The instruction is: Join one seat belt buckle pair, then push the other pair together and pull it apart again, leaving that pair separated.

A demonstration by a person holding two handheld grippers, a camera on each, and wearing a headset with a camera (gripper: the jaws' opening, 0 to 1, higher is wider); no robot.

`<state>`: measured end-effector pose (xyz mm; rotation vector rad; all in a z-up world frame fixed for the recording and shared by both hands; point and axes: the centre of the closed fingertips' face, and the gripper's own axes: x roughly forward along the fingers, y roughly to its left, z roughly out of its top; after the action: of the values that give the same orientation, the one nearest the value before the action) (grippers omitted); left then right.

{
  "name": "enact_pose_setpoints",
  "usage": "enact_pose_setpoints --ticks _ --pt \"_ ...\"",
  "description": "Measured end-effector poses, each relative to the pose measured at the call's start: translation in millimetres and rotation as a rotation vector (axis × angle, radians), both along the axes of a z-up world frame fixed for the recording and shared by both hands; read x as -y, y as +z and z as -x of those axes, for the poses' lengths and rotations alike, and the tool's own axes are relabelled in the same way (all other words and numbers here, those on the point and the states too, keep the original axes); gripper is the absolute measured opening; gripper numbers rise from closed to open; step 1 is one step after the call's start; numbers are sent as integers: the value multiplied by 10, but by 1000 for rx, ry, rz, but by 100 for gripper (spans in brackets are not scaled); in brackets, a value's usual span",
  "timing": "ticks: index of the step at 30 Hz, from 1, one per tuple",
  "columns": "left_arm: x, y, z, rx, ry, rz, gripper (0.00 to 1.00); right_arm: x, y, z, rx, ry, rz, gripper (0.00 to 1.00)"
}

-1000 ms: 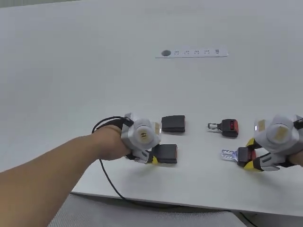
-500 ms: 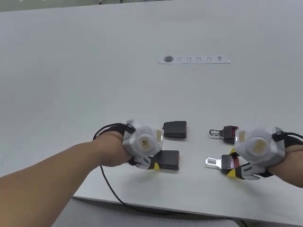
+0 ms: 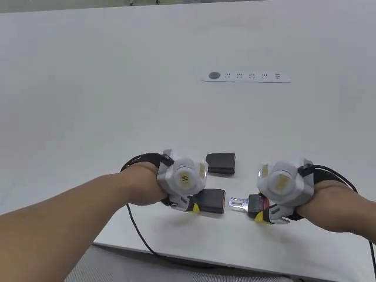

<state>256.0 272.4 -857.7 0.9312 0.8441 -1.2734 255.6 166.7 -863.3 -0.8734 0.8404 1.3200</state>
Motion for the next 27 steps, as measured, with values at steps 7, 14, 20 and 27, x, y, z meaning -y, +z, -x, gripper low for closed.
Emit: enact_pose_setpoints --ticks 7,14,20,27 --pt "-6 -9 2 0 3 -6 30 -68 6 -5 24 21 21 34" --pt "-8 -13 1 -3 10 -9 30 -79 19 -10 47 26 12 33" --pt "-6 -14 -5 -9 14 -8 30 -111 22 -5 48 30 3 33" --pt "2 -14 -6 -11 12 -3 30 -191 26 -1 49 25 -27 33"
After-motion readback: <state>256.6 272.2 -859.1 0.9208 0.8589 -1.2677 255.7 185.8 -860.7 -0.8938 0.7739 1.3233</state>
